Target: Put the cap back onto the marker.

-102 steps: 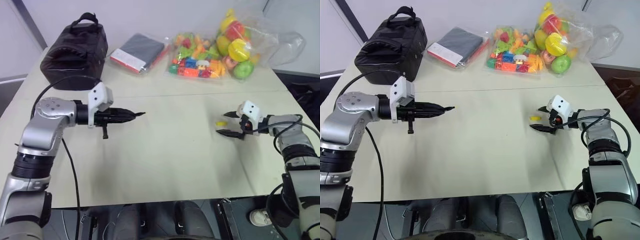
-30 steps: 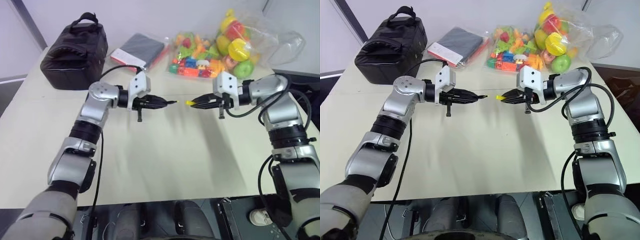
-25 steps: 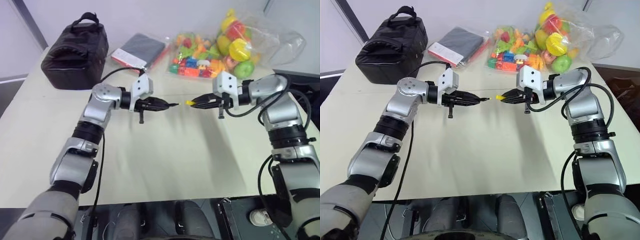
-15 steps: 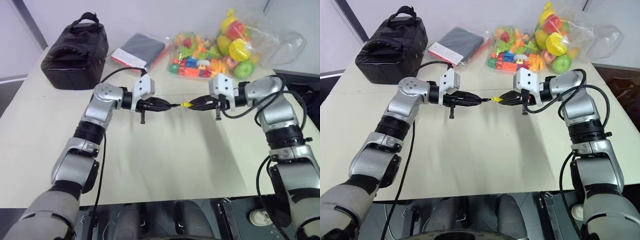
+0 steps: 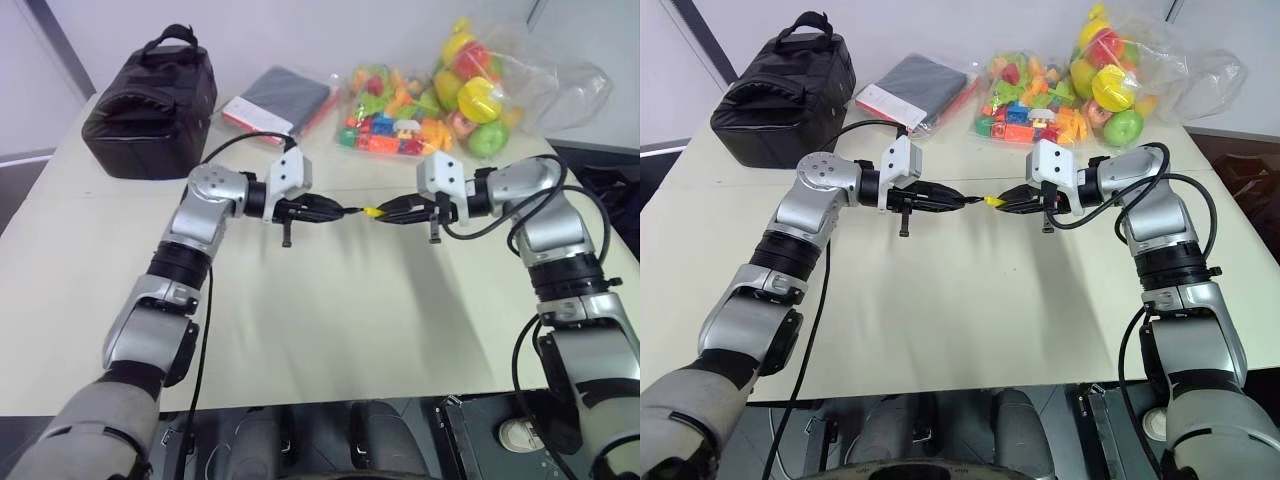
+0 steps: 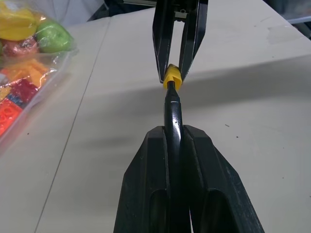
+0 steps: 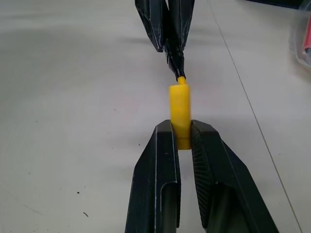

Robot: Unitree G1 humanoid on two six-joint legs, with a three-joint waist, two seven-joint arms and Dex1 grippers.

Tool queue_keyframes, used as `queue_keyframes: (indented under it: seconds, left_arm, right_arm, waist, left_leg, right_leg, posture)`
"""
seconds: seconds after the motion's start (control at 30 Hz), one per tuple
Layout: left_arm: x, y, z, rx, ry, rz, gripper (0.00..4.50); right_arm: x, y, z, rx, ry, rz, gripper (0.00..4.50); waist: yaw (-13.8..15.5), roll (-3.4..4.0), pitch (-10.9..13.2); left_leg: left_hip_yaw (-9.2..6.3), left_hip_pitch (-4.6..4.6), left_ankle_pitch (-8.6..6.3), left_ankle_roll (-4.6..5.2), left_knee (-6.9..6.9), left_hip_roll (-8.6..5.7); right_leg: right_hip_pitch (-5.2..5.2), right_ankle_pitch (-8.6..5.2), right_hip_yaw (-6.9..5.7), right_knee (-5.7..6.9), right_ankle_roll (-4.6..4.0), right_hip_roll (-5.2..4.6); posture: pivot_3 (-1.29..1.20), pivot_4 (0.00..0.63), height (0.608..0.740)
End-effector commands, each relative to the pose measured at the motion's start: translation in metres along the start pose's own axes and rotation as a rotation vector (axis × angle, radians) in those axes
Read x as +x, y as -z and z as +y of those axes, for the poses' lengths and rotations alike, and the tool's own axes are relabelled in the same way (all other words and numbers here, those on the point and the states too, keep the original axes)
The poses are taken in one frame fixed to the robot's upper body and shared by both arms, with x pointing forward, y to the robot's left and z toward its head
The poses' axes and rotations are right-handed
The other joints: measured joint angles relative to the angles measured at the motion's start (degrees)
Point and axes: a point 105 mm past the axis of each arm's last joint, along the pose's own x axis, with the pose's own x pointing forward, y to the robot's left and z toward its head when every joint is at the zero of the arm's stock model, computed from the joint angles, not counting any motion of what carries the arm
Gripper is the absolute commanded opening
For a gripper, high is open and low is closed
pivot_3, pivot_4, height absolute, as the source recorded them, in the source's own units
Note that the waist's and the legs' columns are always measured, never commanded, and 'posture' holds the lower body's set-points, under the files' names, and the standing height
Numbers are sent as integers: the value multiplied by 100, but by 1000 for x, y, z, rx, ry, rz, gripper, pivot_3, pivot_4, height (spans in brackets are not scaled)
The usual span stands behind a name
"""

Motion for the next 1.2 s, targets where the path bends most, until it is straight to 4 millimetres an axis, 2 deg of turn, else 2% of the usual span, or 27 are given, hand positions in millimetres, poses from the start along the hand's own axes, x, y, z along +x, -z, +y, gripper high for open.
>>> queue_keyframes:
  seconds: [0.03,0.23,0.53,0.73,0.9,1.2]
  left_arm:
    - [-1,-6,-1,57,8,10,0]
    - [0,-2,-2,59,11,20,0]
    - [8,-13,2,91,14,1,0]
    - [17,-21,-4,148,68,8,0]
    - [21,-20,-11,172,109,33,0]
    - [21,-16,-12,370,133,157,0]
  right_arm:
    - [-2,-12,-4,-38,16,-31,144]
    - [-1,-15,-3,-44,6,-38,144]
    - [7,-14,6,-28,-41,-32,144]
    - [16,-11,6,22,-54,-45,144]
    - [20,-11,7,32,-63,-51,144]
    - [20,-13,8,73,-103,-42,144]
  waist:
    - [-1,0,0]
    - [2,0,0]
    - [1,0,0]
    - [-1,0,0]
    - [1,0,0]
    - [5,0,0]
  left_leg:
    - [0,0,0,0,0,0]
    - [0,-1,-1,2,0,0]
    - [-1,-2,-6,10,1,0]
    - [0,-3,-5,8,1,0]
    - [-1,-4,-6,10,1,0]
    - [-1,-6,-8,14,1,0]
  right_leg:
    - [0,0,0,0,0,0]
    - [-1,0,0,0,0,0]
    - [-2,0,0,0,0,0]
    - [-3,0,-1,0,0,0]
    - [-3,0,-1,0,0,0]
    - [-5,0,-1,0,-1,-1]
  posture:
    - [0,150,740]
    - [0,150,740]
    - [0,150,740]
    - [0,150,740]
    - [0,150,740]
    - [0,150,740]
